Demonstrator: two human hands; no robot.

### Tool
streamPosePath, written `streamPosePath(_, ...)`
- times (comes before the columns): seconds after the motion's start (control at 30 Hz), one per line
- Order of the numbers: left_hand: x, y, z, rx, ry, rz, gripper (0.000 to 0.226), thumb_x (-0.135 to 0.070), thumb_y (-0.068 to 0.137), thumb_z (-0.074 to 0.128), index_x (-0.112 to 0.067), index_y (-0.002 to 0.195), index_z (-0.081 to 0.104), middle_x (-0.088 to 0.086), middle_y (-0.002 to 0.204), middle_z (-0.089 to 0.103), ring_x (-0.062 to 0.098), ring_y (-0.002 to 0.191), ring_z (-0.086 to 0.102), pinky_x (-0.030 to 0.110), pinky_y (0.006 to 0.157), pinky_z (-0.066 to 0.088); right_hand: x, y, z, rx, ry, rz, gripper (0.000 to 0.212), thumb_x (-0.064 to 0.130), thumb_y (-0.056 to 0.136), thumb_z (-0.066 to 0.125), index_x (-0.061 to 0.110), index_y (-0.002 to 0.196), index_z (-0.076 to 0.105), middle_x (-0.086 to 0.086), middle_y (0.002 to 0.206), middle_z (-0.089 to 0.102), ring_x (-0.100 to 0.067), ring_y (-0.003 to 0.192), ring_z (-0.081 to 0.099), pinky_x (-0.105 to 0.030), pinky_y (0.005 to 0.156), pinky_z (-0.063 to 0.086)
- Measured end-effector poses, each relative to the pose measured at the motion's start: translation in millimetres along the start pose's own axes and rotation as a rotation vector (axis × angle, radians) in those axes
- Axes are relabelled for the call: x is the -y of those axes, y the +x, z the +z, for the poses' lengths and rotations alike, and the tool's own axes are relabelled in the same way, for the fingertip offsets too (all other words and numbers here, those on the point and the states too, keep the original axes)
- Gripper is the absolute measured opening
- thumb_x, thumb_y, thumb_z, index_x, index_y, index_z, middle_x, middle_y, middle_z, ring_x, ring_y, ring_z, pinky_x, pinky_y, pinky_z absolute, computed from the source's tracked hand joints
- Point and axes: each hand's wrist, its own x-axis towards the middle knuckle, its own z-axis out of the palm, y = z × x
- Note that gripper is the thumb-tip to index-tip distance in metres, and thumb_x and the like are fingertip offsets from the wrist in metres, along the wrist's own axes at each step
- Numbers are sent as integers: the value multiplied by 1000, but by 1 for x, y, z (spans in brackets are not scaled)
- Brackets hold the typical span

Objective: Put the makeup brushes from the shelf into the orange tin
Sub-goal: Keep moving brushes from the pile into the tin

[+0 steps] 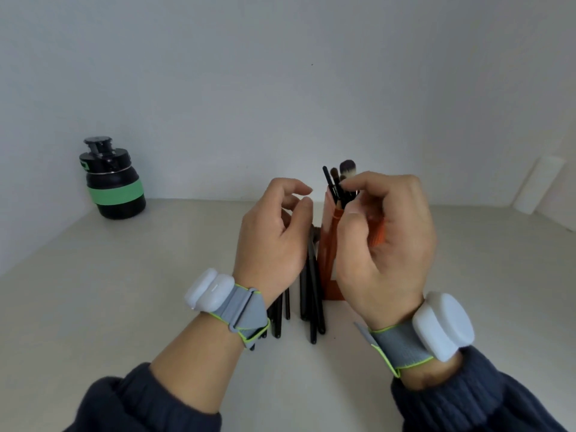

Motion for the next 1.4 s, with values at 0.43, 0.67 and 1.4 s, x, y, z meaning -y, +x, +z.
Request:
streamPosePath(0.43,57,16,-59,273,625,-366,39,-34,86,63,-25,123,52,1,105,62,23,94,59,32,84,44,4,-31,23,876,-285,117,25,28,96,49,20,118,56,-1,102,61,-28,83,65,-42,70,55)
streamPosePath(0.67,62,11,-58,452,799,-483,52,-46,85,60,-24,130,47,5,114,64,27,108,60,36,92,48,2,-38,25,997,-427,164,23,32,97,47,19,115,51,-3,104,62,-30,87,66,-34,66,48)
streamPosePath(1.4,61,6,-46,458,836,-378,27,-30,93,51,-15,113,61,8,106,68,28,97,63,30,79,48,11,-40,34,1179,-516,271,19,31,90,57,16,97,47,-4,84,60,-27,71,58,-31,59,41)
